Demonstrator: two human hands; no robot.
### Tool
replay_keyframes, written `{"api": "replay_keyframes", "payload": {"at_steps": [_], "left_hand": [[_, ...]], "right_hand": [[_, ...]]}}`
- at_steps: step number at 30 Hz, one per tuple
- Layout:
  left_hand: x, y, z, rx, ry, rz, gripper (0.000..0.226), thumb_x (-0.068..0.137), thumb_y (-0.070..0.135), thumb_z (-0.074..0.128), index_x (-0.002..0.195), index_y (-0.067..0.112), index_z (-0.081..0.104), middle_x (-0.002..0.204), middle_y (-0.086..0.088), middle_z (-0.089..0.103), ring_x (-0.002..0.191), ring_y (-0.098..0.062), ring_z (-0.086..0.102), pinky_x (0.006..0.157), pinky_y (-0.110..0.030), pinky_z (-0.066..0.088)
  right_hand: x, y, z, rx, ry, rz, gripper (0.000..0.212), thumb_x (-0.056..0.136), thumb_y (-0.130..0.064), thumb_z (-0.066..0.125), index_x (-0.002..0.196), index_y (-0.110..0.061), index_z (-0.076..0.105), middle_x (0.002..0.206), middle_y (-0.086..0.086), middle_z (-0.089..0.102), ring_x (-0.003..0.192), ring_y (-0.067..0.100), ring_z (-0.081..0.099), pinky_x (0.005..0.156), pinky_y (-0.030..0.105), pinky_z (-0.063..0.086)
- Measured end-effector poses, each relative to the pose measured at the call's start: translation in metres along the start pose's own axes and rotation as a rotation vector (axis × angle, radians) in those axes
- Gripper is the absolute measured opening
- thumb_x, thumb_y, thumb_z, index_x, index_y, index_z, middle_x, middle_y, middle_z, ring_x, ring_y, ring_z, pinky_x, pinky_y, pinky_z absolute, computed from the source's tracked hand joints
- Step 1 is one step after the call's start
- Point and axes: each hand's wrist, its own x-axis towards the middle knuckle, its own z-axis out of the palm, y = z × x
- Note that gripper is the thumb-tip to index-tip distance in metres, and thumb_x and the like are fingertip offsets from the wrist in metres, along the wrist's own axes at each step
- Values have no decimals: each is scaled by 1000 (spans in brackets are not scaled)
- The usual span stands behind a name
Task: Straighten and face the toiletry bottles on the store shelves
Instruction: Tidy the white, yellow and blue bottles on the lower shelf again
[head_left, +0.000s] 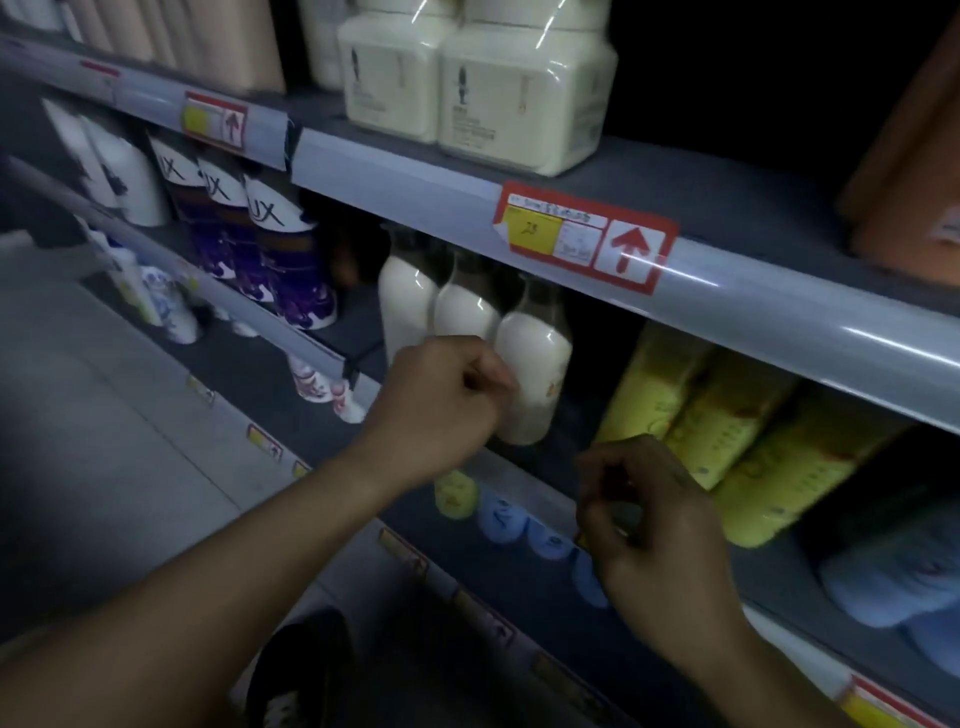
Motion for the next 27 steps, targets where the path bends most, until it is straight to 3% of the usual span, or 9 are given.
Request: {"api": "replay_keyframes", "payload": {"at_steps": [3,6,9,13,17,20,24,27], "left_hand": [[18,-26,-20,13,78,-21,22,89,13,68,79,31,75,77,18,75,72,0,70,75,-28,58],[34,-53,-35,-7,94,-10,18,87,15,70,82,31,77,79,17,75,76,-3,71,80,-35,60],[46,-83,-46,19,102,25,14,85,16,69,83,29,76,78,14,75,75,-5,71,79,-42,62],[64,-113,-62,32,109,84,19,86,7,72,85,26,75,81,13,75,79,-1,70,80,-34,60],[89,-110,-79,-56,181,95,12,85,12,72,89,22,76,83,13,73,81,0,68,73,-16,54],[104,-102,-84,-136,253,87,12,83,13,70,91,21,70,83,11,70,80,-4,66,75,-19,52],[119,-107,-82,-228,194,28,33,76,33,74,103,21,59,106,1,64,92,-13,62,79,-28,51],[124,-114,-78,-234,141,49,49,72,46,77,107,20,56,119,-5,59,99,-13,60,84,-27,52]], "right_hand": [[2,0,17,-12,30,67,12,88,-22,62,99,-26,63,97,-8,62,91,12,64,71,43,56],[4,-1,30,-34,49,122,13,90,-22,64,101,-29,63,99,-12,63,93,7,65,74,35,57],[11,-6,45,-35,110,200,22,92,-10,70,101,-30,65,100,-13,66,94,3,65,75,26,56],[32,-29,73,-36,172,228,23,89,-5,71,97,-26,66,96,-11,70,89,1,67,70,13,52],[66,-62,93,-63,225,184,12,96,-12,65,93,-23,67,84,-11,71,74,6,67,62,22,51],[88,-82,99,-102,281,166,10,94,-15,64,100,-22,69,85,-11,70,74,6,67,63,23,52],[114,-93,103,-171,383,157,25,91,-30,64,114,-21,67,90,-7,72,77,9,70,73,34,57],[130,-91,113,-252,379,206,31,89,-46,57,105,-20,57,82,4,72,79,25,73,76,42,58]]}}
